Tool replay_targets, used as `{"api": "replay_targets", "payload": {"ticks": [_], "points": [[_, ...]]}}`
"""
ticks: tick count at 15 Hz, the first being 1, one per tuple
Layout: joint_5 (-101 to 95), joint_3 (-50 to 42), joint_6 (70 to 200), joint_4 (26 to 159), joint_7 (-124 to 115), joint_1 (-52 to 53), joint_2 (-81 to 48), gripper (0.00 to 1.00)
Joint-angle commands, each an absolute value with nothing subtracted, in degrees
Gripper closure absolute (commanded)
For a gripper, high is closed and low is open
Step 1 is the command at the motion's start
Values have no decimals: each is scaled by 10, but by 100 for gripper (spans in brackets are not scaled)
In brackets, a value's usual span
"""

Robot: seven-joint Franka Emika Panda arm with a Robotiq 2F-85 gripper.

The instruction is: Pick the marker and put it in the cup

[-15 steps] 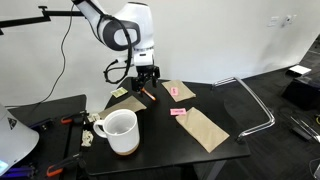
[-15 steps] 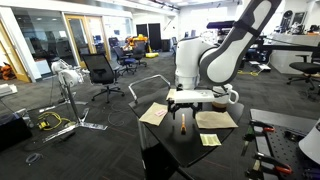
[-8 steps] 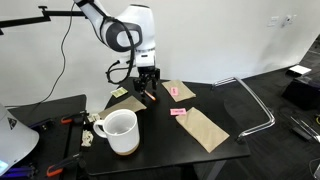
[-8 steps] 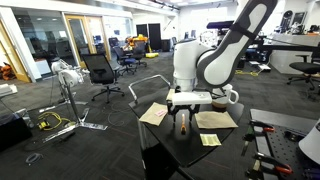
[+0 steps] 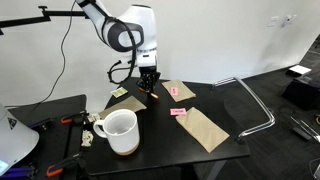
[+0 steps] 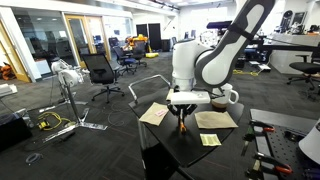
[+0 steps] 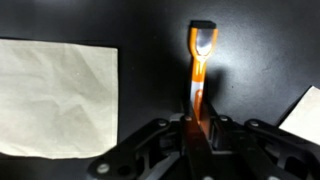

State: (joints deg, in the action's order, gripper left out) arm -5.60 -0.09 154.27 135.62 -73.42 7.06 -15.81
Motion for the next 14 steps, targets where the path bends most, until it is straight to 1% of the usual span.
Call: {"api": "replay_targets", "payload": {"ticks": [1,2,8,14], "points": [[-22,1,1536,1359,-708,73,-141,100],[-12,5,1526,1363,-697,70,-127,97],[7,6,1461,1374,-621,62,-34,97],[-11,13,1340,1365,-531,50,61,97]]}}
